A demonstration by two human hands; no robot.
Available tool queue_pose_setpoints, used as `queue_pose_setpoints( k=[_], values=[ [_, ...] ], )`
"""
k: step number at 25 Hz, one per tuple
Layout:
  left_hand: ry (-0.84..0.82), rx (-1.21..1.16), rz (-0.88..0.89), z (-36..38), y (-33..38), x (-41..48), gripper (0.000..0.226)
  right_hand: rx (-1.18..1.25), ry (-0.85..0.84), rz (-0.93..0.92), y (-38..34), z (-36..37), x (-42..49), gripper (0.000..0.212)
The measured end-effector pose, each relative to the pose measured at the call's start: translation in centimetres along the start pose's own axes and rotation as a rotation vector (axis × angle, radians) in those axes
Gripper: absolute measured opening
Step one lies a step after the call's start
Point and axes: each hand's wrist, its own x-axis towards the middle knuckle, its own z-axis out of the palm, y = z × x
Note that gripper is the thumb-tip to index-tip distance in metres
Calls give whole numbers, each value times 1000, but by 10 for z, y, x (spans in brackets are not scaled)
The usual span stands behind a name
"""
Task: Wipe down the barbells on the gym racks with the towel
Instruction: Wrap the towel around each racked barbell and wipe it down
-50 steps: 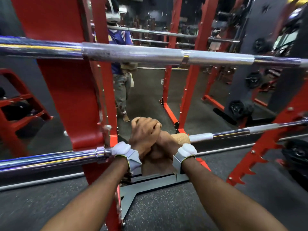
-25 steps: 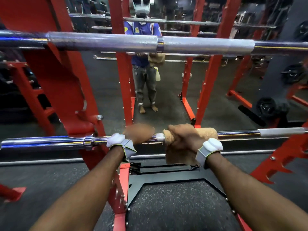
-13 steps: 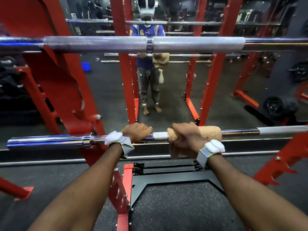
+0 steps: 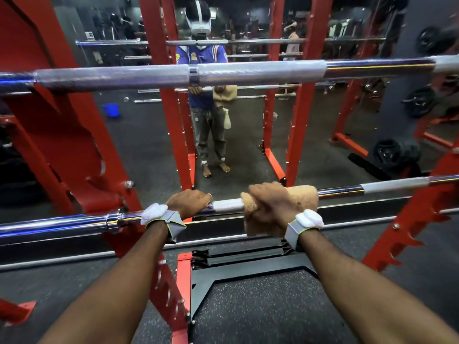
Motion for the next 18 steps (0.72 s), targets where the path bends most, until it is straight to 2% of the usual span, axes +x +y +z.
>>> queue_pose_setpoints(
  k=[4,5,7,11,15,18],
  values=[
    [5,-24,-5,5,-2,6,30,-106,140,132,-49,13,6,21],
    [1,-53,-16,6,-4,6,30,-103,147,100,-64,18,13,16],
    [48,-117,-42,12,-5,6,29,-102,79,-3,-75,22,20,27],
    [325,-460,-124,2,9,15,47,-111,69,-76,-34,13,14,36],
    [358,-427,10,-20,57,40,48,-89,53,-53,6,8,-7,41],
    [343,-449,37,-26,89,58,44,-110,3,27,37,2,-20,42]
  ],
)
